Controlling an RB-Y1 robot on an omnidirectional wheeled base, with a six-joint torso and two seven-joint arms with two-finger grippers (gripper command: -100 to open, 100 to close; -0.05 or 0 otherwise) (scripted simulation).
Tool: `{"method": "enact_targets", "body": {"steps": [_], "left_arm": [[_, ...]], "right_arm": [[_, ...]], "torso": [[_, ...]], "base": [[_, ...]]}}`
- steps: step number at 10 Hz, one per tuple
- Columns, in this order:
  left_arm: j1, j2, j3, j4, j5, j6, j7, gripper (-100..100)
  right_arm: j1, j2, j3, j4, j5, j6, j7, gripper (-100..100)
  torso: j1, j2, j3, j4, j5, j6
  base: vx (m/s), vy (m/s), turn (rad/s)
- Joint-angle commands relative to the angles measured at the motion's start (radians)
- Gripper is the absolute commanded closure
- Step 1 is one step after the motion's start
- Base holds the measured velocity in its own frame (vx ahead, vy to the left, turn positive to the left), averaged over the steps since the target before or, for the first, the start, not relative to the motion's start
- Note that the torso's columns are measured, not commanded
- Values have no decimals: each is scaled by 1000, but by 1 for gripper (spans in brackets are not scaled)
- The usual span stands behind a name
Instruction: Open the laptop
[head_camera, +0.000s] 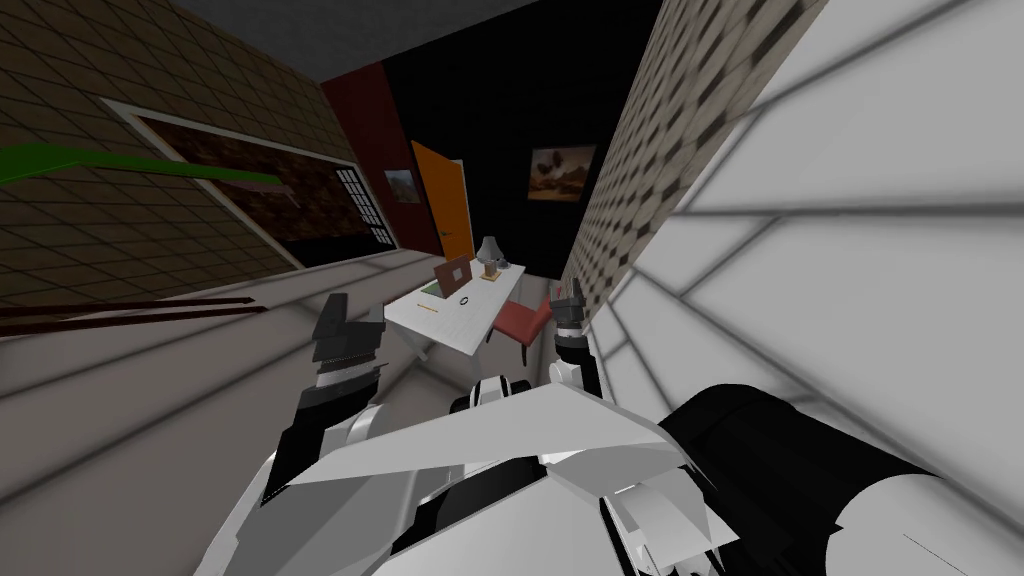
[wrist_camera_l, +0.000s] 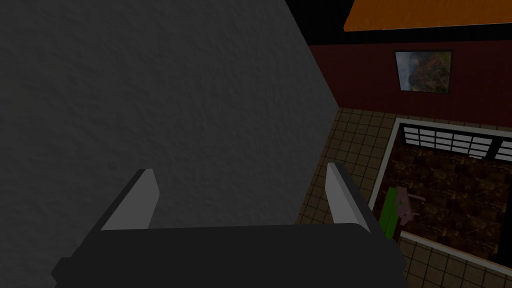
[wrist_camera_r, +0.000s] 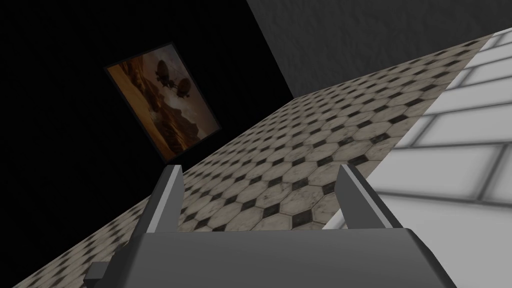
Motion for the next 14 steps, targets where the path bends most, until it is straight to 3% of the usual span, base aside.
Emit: {"method": "enact_targets", "body": {"steps": [1,3,4,7,8,12,13,14], "left_arm": [[-71,53,-15,76,-4,-6,18,-100],[-129,94,-28,139,-7,-7,34,-100],[-133,94,-28,139,-7,-7,34,-100],[-228,153,-49,236,-12,-6,56,-100],[-238,153,-49,251,-12,-6,56,-100],[-354,207,-69,373,-18,-1,76,-100],[-354,207,-69,384,-18,-1,76,-100],[-394,224,-76,422,-21,1,81,-100]], "right_arm": [[0,0,0,0,0,0,0,0],[0,0,0,0,0,0,0,0],[0,0,0,0,0,0,0,0],[0,0,0,0,0,0,0,0],[0,0,0,0,0,0,0,0],[0,0,0,0,0,0,0,0],[0,0,0,0,0,0,0,0],[0,0,0,0,0,0,0,0]], "torso": [[0,-1,-1,0,0,0],[0,-1,-1,0,0,0],[0,0,0,0,0,0],[0,1,0,0,0,0],[0,1,0,0,0,0],[0,1,0,0,0,-1],[0,0,0,0,0,0],[0,0,0,0,0,0]], "base": [[-32,9,-81],[-20,11,-89],[-12,10,-41],[-12,15,-100],[-10,19,-37],[-7,20,-75],[-1,19,-47],[1,22,-98]]}}
